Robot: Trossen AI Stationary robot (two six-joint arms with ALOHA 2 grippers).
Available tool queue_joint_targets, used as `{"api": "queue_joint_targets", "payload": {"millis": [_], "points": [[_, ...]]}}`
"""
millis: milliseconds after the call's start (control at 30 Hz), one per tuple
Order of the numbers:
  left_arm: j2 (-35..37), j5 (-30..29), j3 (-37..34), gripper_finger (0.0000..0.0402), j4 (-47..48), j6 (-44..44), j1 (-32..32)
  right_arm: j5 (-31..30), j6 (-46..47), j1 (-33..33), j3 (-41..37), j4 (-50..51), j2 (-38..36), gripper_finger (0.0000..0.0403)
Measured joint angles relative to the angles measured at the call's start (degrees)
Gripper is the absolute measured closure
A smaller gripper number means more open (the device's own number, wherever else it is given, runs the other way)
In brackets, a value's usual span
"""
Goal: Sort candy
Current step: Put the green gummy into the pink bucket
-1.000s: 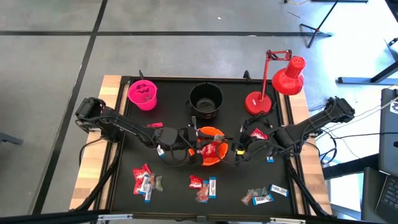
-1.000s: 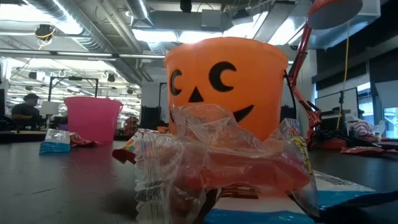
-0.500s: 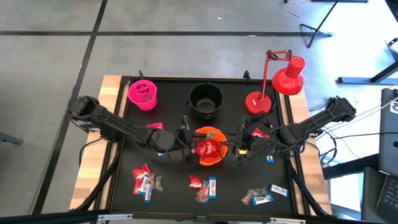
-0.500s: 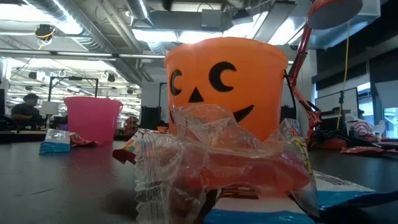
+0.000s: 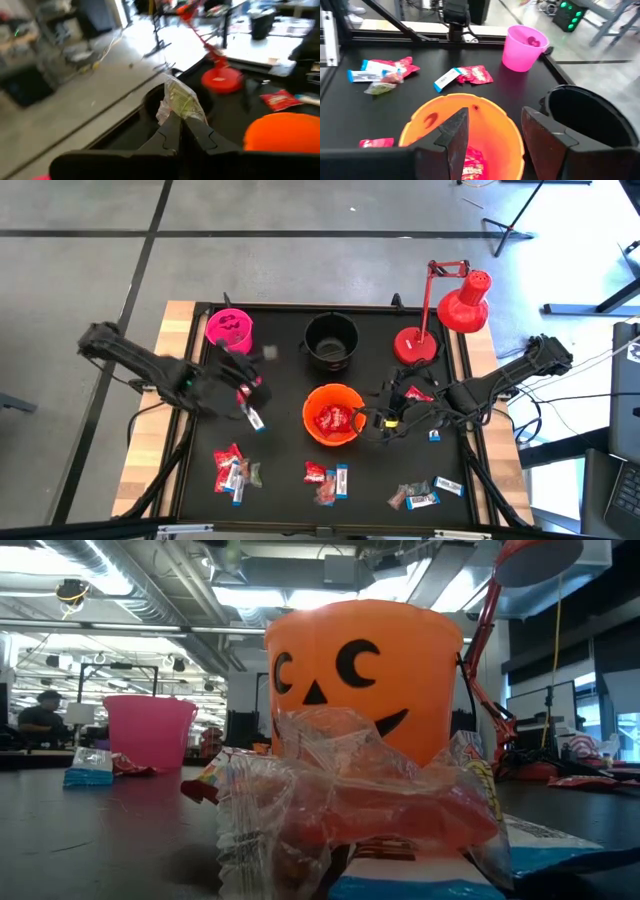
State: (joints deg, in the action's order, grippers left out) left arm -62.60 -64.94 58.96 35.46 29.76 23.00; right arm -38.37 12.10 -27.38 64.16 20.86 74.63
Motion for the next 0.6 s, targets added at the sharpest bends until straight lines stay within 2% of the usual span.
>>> {"api": "queue_joint_targets", "payload": {"millis": [100,300,433,600], "points": [[4.7,2.3,0.0,0.0401,10.8,6.5,-3.0,0.5,0.1,0.0,0.0,-0.3,0.0,0.0225],[10.2,9.3,0.0,0.0401,26.9,14.5,-13.8,0.5,0.0,0.0,0.0,-1.3,0.0,0.0226],[10.9,13.4,0.0,0.0401,30.9,14.5,-20.9,2.0,0.1,0.0,0.0,-1.6,0.0,0.0226],[10.9,19.7,0.0,0.0401,31.9,9.0,-30.1,2.4,0.0,0.0,0.0,-1.5,0.0,0.0226]]}}
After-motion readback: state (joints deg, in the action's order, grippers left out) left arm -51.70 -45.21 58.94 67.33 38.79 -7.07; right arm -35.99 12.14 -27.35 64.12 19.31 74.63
